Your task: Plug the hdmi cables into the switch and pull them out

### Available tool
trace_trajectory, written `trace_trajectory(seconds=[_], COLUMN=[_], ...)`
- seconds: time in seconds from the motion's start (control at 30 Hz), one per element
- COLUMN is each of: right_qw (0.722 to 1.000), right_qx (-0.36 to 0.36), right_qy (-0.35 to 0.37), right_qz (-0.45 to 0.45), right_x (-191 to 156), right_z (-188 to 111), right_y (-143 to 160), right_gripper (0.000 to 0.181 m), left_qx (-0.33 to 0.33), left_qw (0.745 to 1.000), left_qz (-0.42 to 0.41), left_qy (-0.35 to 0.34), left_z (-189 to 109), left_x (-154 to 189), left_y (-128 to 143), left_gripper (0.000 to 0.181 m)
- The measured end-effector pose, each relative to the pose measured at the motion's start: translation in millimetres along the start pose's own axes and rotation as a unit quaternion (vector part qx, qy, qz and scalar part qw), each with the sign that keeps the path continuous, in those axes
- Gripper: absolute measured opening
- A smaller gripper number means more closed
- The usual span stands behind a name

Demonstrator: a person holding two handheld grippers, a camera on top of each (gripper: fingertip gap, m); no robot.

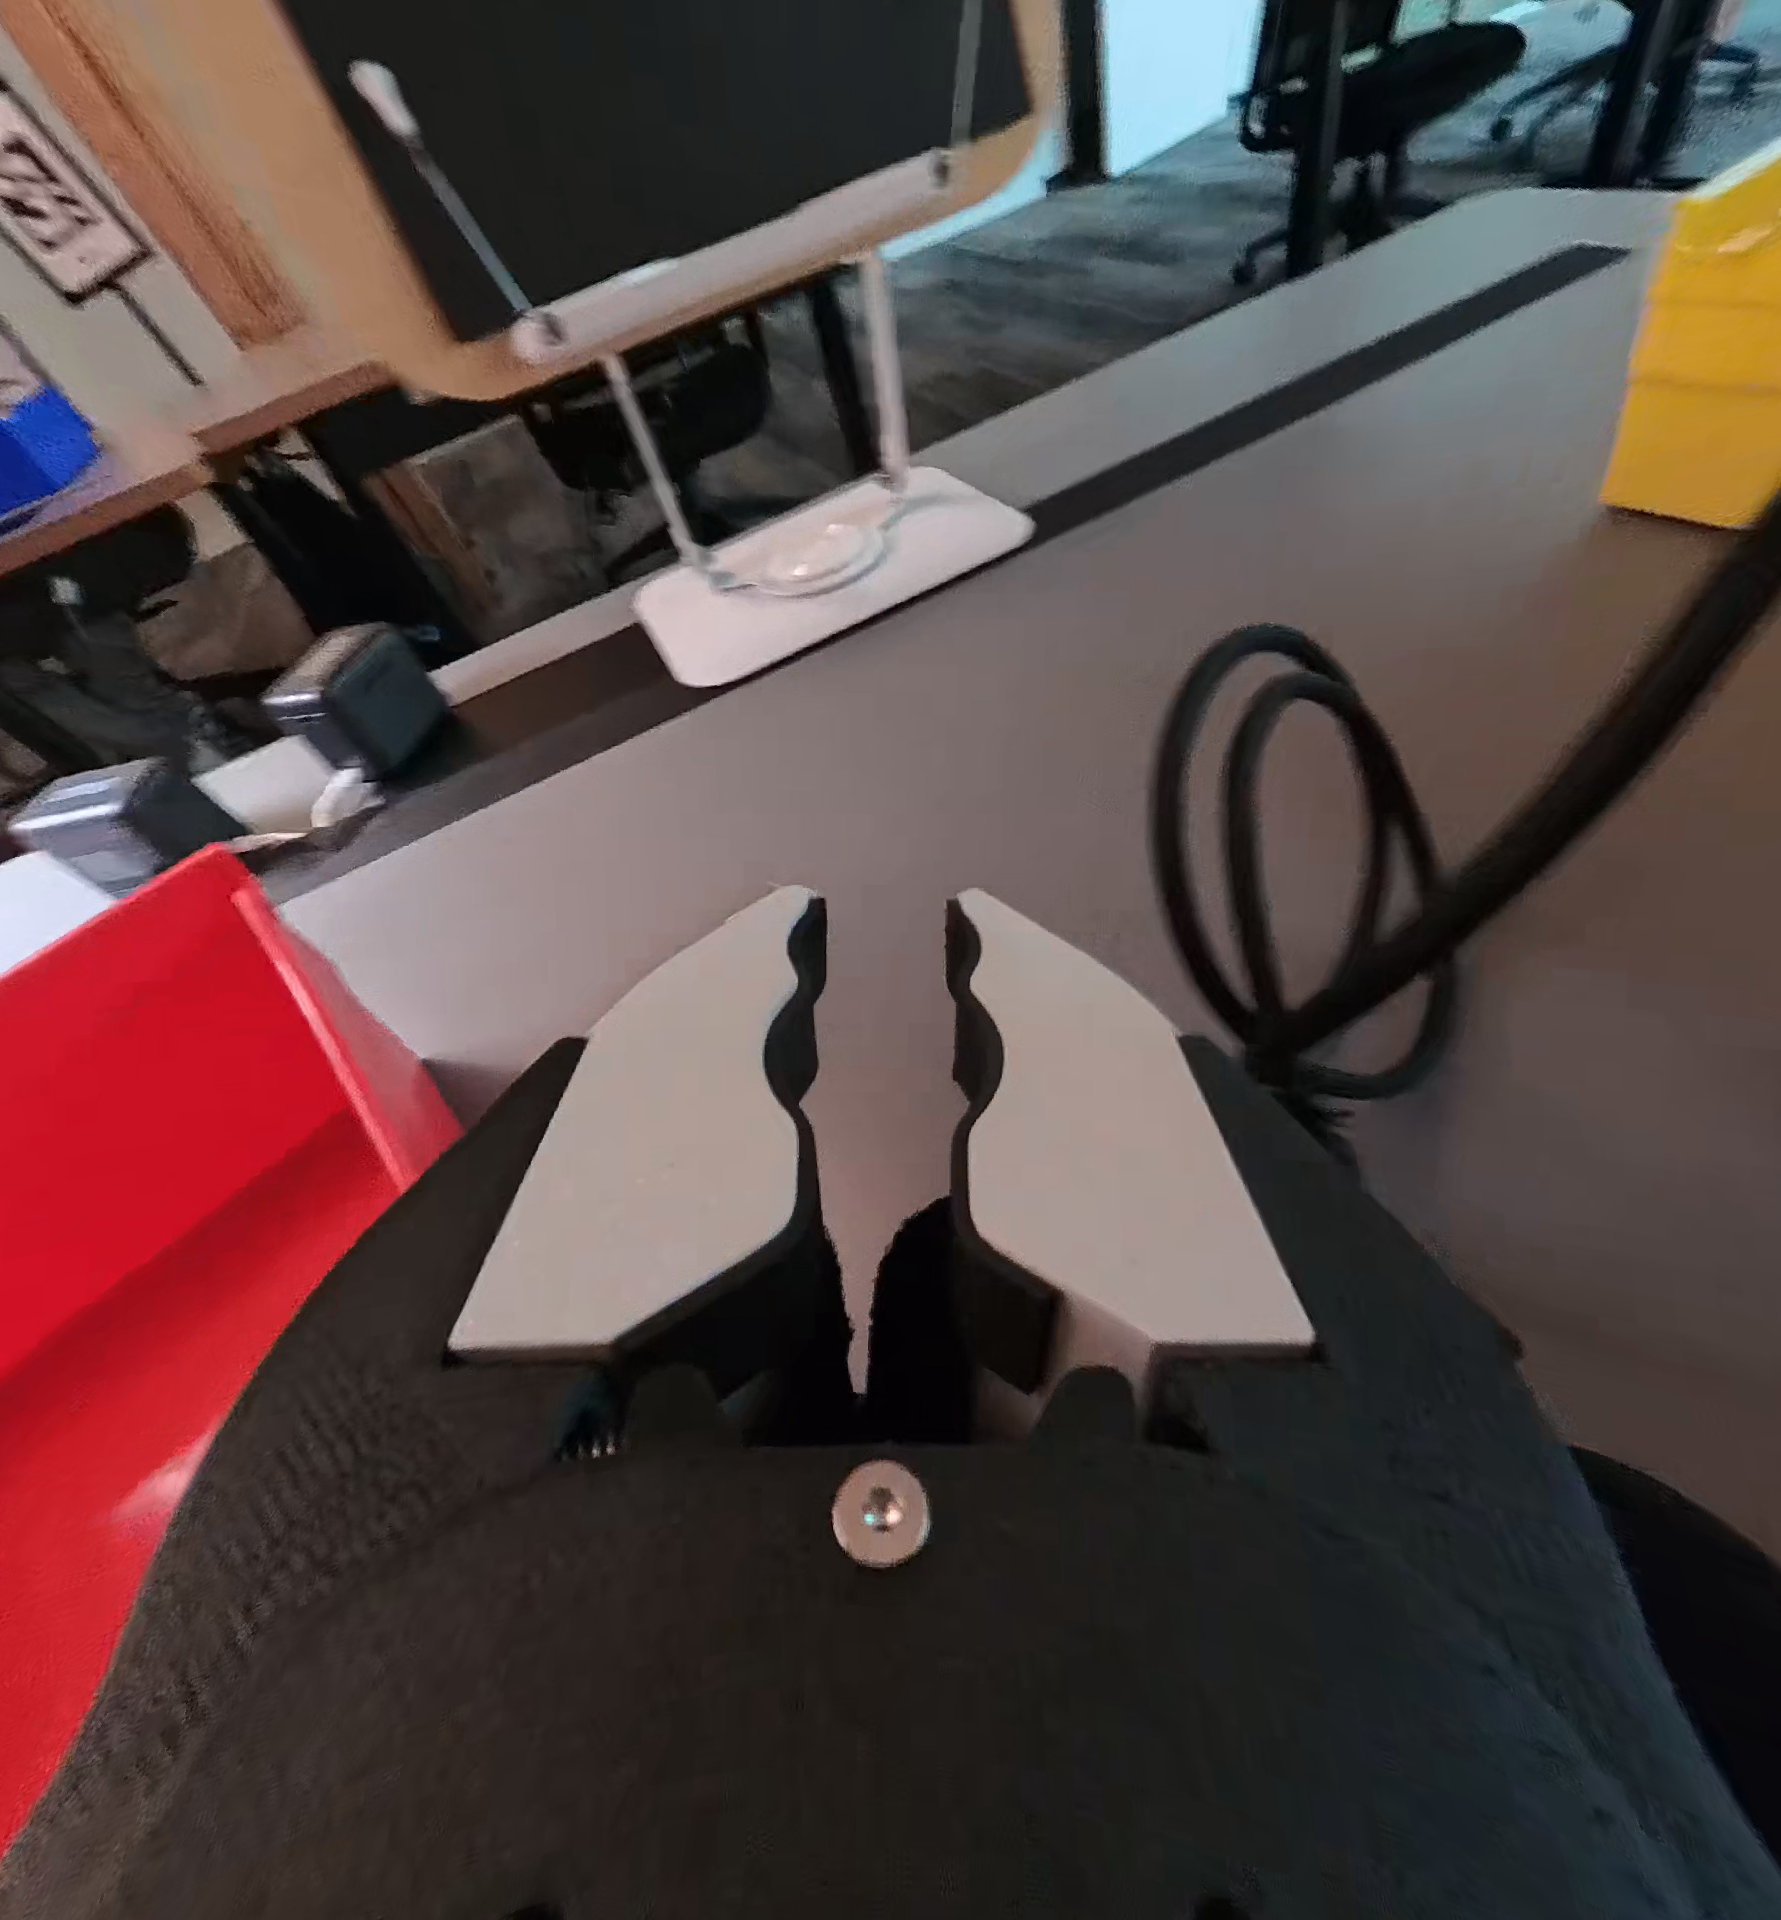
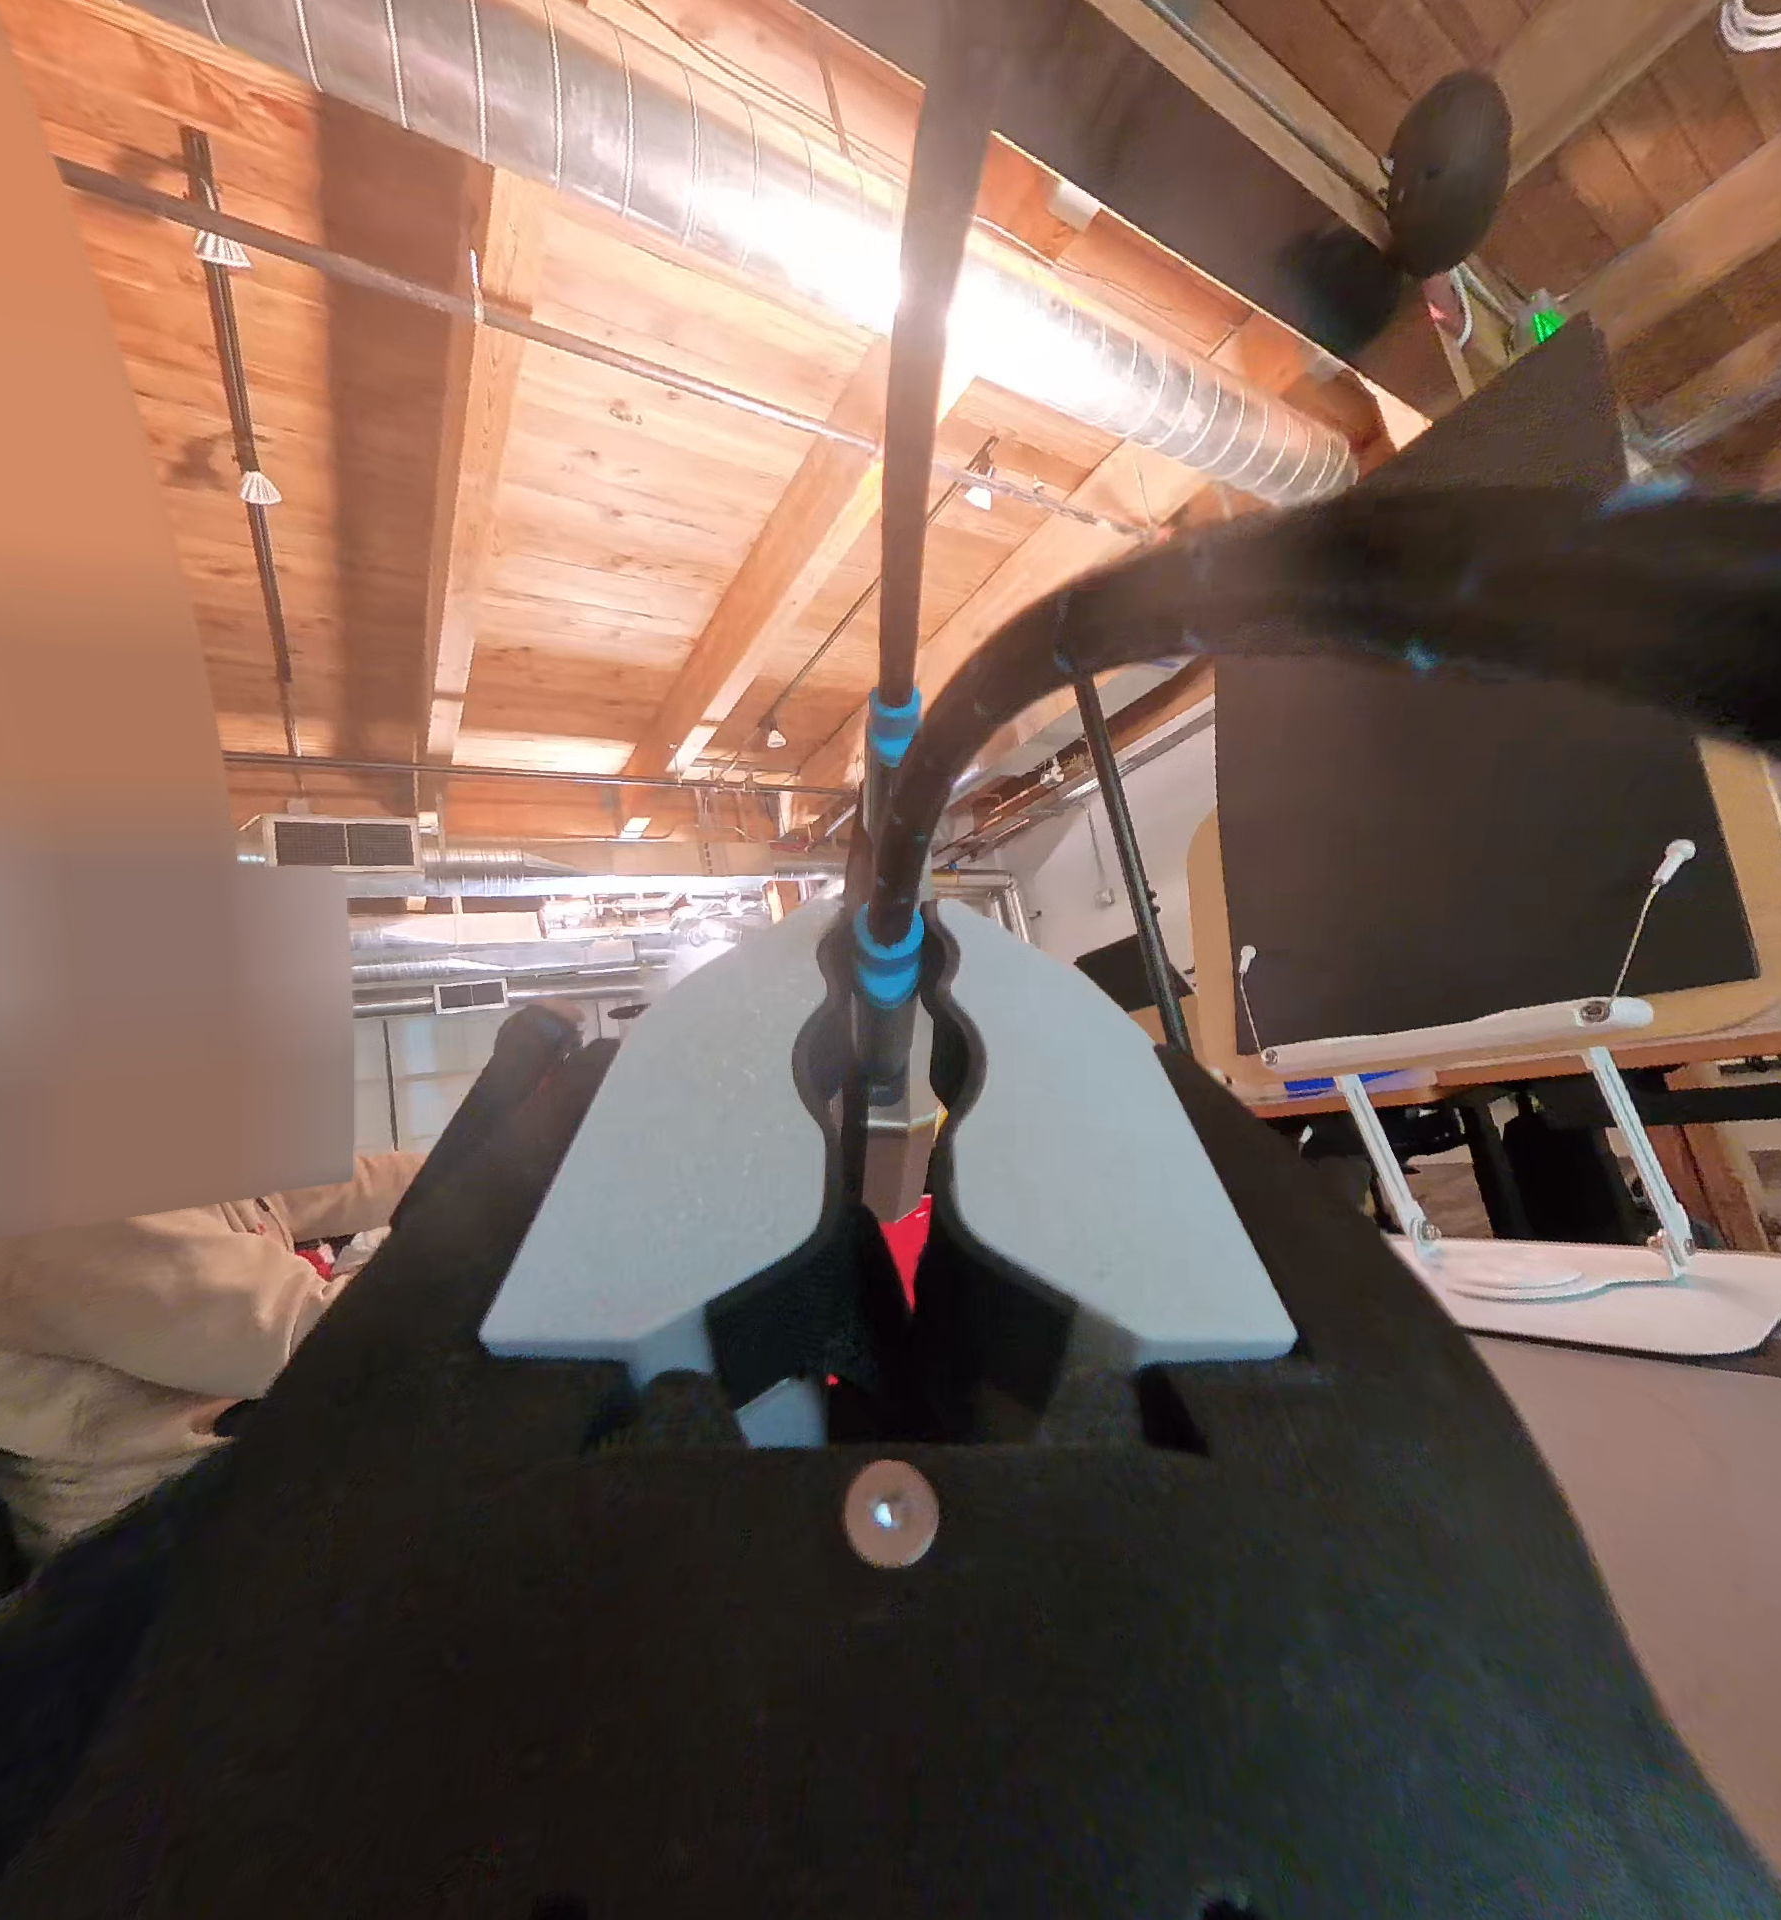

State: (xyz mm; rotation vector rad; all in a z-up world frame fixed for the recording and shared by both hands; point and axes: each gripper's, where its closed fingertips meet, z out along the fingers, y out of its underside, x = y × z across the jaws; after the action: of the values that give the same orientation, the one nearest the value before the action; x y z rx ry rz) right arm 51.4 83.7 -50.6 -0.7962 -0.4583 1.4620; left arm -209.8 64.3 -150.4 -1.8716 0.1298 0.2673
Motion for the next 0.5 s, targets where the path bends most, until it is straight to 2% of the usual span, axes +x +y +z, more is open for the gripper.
trace_trajectory(seconds=[0.1, 0.13, 0.2, 0.27, 0.33, 0.37, 0.43, 0.47, 0.5], right_qw=[1.000, 1.000, 0.999, 0.999, 0.999, 0.999, 0.998, 0.998, 0.997], right_qx=[-0.016, -0.022, -0.034, -0.042, -0.046, -0.048, -0.055, -0.059, -0.063], right_qy=[0.001, 0.002, 0.005, 0.005, 0.003, 0.001, -0.004, -0.008, -0.012], right_qz=[0.006, 0.008, 0.009, 0.011, 0.015, 0.019, 0.030, 0.037, 0.043], right_x=[1.0, 1.6, 2.9, 3.4, 3.1, 2.9, 2.1, 1.3, 0.3], right_z=[1.5, 2.1, 3.1, 3.7, 4.2, 4.3, 4.8, 5.1, 5.3], right_y=[5.8, 8.2, 12.4, 15.4, 17.2, 18.1, 20.9, 22.3, 24.0], right_gripper=[0.012, 0.012, 0.012, 0.012, 0.012, 0.012, 0.012, 0.012, 0.011], left_qx=[0.016, 0.040, 0.132, 0.244, 0.316, 0.316, 0.249, 0.200, 0.160], left_qw=[0.998, 0.997, 0.991, 0.962, 0.901, 0.864, 0.793, 0.775, 0.778], left_qz=[0.027, 0.027, -0.006, -0.077, -0.150, -0.171, -0.182, -0.179, -0.177], left_qy=[-0.063, -0.061, -0.013, 0.095, 0.258, 0.353, 0.525, 0.572, 0.581], left_z=[-7.2, -12.8, -31.4, -61.5, -96.9, -112.1, -132.2, -131.7, -121.7], left_x=[-33.2, -35.7, -23.3, 7.6, 53.2, 81.2, 138.3, 160.6, 176.6], left_y=[3.6, -3.1, -33.6, -74.7, -106.5, -113.2, -105.8, -95.9, -86.1], left_gripper=[0.021, 0.022, 0.027, 0.030, 0.030, 0.030, 0.030, 0.031, 0.030])
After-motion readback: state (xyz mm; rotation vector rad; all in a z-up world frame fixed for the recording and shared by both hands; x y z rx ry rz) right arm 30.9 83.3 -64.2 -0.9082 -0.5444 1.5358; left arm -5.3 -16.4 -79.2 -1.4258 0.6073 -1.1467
